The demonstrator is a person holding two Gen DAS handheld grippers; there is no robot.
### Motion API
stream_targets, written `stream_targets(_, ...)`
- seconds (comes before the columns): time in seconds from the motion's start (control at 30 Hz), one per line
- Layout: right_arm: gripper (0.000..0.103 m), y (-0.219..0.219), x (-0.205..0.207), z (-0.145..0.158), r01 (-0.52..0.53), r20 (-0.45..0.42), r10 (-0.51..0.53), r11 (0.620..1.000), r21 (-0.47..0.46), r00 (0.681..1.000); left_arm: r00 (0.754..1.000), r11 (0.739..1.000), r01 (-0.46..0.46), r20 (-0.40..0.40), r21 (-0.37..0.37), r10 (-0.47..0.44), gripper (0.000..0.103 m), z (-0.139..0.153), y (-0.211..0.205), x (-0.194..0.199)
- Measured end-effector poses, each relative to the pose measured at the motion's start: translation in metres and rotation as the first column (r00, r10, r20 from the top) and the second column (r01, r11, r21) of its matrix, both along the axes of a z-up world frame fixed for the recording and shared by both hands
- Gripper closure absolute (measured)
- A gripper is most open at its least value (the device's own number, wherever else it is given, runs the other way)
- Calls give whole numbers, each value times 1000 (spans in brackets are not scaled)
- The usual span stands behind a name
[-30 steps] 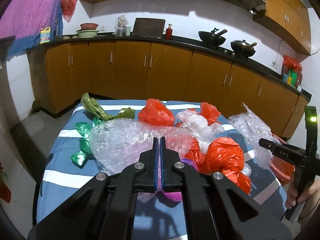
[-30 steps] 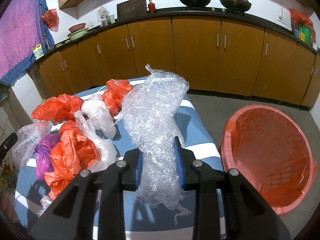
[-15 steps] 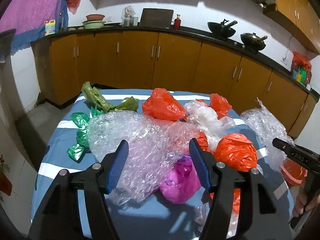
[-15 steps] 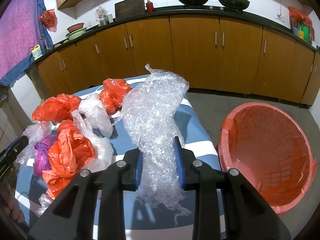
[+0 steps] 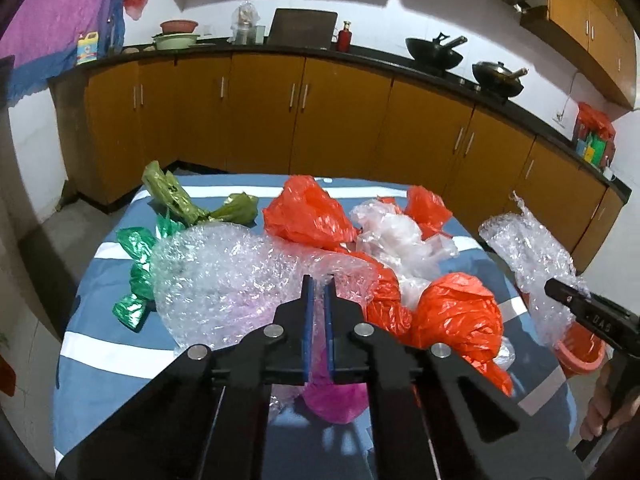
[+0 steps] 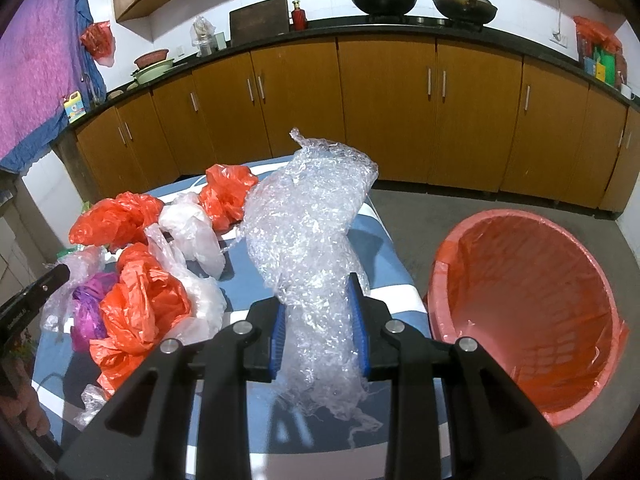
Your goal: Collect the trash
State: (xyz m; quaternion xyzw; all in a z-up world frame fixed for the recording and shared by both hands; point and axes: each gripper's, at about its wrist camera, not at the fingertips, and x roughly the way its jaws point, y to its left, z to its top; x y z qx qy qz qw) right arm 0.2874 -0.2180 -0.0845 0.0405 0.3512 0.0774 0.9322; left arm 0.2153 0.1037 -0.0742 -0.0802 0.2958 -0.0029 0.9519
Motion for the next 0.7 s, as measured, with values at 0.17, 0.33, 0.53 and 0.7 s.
stream_targets(0.17,75,-3,-9,7,-8,14,8,1000,11,1000,999,1000,8,32,-2,-7,99,15,0,-14)
stream_targets(0.33,75,-11,-23,19,-17,36,15,999,33,999,996,999,32,86,-9,-31,99,37,-4,-34)
stream_targets(0.53,75,-24,-38,31,-18,64,15,998,54,998,985,996,81,153,-23,-77,99,66,-18,-54)
stream_targets(0.7,75,-38,-48,40,-3,83,-2,998,65,997,972,992,123,207,-32,-114,99,89,-35,-62)
